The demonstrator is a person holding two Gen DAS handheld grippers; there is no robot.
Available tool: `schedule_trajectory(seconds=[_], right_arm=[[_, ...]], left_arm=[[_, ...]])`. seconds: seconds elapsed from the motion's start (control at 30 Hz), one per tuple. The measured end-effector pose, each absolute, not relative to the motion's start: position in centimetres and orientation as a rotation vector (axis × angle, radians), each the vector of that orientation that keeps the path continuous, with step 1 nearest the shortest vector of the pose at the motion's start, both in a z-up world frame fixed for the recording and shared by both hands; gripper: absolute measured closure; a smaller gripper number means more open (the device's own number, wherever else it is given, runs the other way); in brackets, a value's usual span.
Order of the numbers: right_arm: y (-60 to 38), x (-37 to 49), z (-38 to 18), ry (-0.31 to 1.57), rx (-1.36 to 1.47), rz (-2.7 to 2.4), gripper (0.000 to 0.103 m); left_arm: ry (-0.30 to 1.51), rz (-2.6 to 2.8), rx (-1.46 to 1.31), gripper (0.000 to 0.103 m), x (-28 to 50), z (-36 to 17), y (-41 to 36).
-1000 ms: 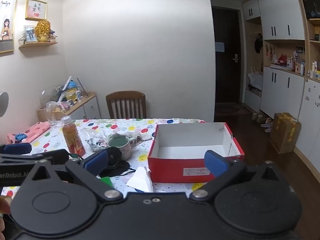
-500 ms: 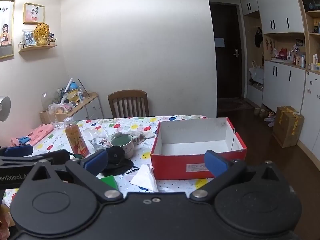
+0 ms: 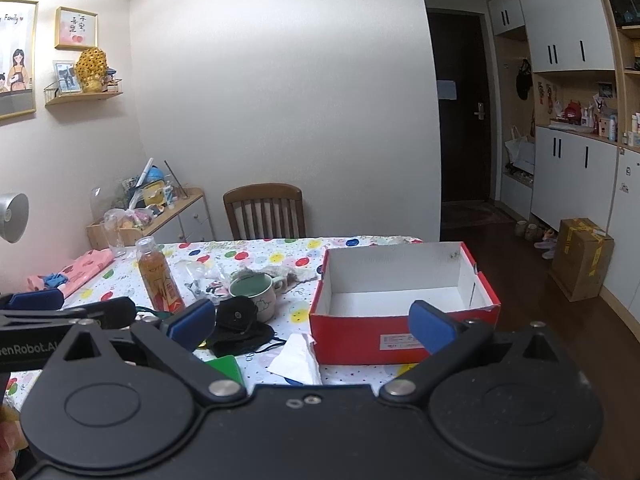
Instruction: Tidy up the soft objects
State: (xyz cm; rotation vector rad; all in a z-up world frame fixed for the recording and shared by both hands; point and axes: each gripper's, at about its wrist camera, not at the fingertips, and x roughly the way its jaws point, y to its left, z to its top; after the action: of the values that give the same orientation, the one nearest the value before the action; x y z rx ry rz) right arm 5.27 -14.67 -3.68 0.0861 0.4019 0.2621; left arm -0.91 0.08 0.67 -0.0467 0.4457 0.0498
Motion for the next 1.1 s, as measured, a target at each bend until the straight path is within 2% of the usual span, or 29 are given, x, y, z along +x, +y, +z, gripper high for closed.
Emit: schedule_trajectory(seconds=[1.1], right_arm=[[-13.6, 6.1, -3.6, 0.417, 0.146, 0.294, 0.000]], left_arm=[[0.434, 0.069, -0.042, 0.000, -0.4, 0.7, 1.9]])
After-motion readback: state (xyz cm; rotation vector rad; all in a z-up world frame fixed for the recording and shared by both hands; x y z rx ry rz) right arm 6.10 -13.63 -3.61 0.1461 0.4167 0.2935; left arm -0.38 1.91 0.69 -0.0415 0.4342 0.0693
